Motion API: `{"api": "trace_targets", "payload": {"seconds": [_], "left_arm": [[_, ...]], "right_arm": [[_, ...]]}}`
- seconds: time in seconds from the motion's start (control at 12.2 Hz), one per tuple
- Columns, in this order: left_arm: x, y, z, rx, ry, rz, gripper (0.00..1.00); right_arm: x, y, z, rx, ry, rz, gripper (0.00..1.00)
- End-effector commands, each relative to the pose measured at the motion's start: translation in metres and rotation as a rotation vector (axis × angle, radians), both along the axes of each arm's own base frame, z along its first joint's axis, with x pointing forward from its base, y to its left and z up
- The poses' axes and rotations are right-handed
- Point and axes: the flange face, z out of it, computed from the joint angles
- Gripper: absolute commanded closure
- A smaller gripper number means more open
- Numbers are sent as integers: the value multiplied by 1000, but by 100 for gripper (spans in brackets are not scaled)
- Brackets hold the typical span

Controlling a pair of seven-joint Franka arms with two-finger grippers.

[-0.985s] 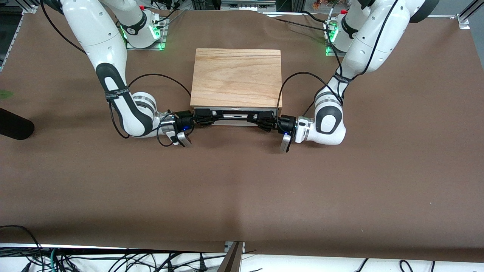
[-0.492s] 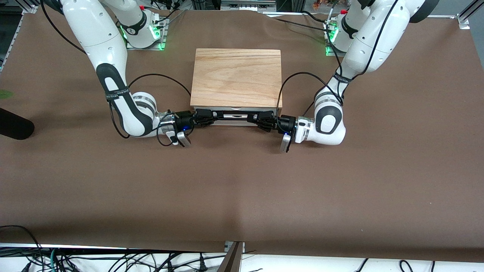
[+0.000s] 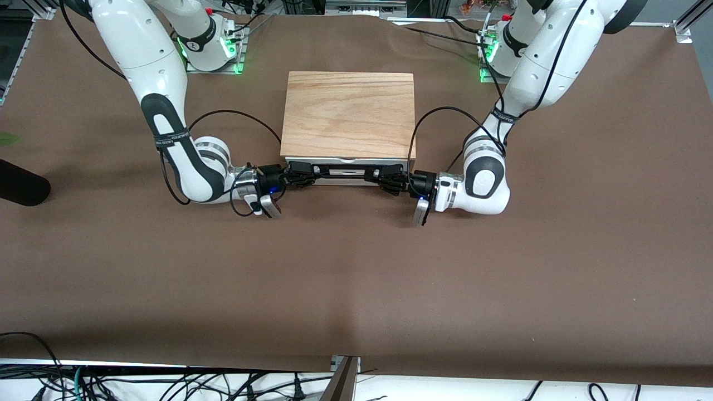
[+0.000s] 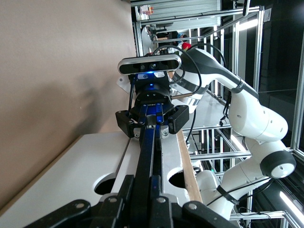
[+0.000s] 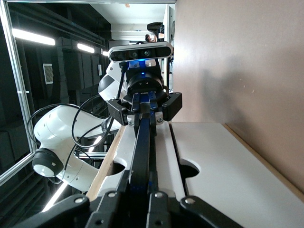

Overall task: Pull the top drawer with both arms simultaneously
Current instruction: 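Close the left gripper on one handle end while the right gripper grips the other, then pull the black handle outward with both grippers, sliding the drawer open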

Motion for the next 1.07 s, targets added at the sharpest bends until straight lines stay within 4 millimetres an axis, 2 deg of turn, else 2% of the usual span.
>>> {"api": "trace_targets", "payload": {"seconds": [0.0,0.33,0.41,0.66,0.98], "left_arm": [[21,-15,30,-42,6,5,100],[52,-23,42,-52,55,18,100],[60,-24,47,-55,64,23,100],[73,-25,59,-52,107,27,100],[88,-26,81,-48,125,26,100]], "right_arm": [[32,2,0,20,-1,-65,93],[62,-1,-7,34,1,-97,93],[72,-7,-9,26,-6,-108,93],[94,-18,-21,23,-5,-135,93],[117,-36,-21,-11,-17,-175,93]]}}
